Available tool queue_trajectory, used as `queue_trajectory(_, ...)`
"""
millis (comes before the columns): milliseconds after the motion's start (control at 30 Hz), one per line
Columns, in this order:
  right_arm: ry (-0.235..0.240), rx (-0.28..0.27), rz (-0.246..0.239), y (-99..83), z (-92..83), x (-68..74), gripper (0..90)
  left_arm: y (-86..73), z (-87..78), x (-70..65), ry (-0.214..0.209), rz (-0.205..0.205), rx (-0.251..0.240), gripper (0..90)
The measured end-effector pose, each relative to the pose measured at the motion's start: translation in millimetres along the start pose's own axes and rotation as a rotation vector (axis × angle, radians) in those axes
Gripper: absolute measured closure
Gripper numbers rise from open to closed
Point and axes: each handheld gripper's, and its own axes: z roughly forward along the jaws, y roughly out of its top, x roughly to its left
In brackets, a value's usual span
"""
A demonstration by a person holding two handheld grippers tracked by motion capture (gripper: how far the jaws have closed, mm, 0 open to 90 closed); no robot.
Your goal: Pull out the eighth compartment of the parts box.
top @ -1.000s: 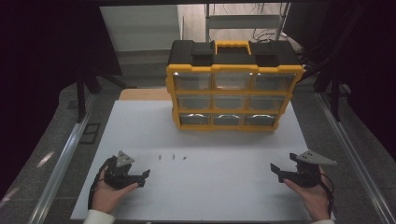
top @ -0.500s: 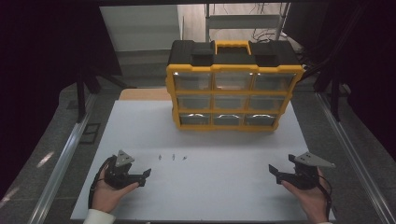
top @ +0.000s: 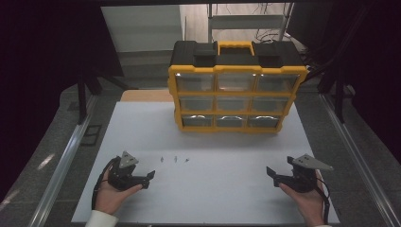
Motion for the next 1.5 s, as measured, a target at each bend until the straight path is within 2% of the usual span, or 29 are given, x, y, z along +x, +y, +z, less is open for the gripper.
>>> queue_trajectory(300,-0.019,-0.030,-0.033,7.5,1.6,13.8,9.4,0.7,-3.5,-5.7,-0.011,0.009,-0.008,11.2)
queue_trajectory(667,-0.005,-0.013,-0.040,8.3,11.8,21.2,10.6,-2.7,-7.2,-4.8,0.001,-0.002,-0.016,11.2)
queue_trajectory(833,0.007,-0.004,-0.069,9.2,17.1,31.1,10.9,-3.9,-6.6,-7.0,0.002,-0.001,-0.015,11.2)
queue_trajectory(1000,0.007,-0.006,-0.080,9.8,19.5,36.5,11.2,-1.8,-4.5,-11.4,0.000,0.013,-0.015,11.2)
queue_trajectory(1300,-0.010,-0.011,-0.067,7.8,20.2,41.5,11.7,1.5,-3.1,-14.2,0.003,0.033,-0.025,11.3)
queue_trajectory(1500,-0.016,-0.009,-0.088,7.3,24.3,50.2,11.7,3.1,-0.1,-18.4,0.009,0.056,-0.020,11.3)
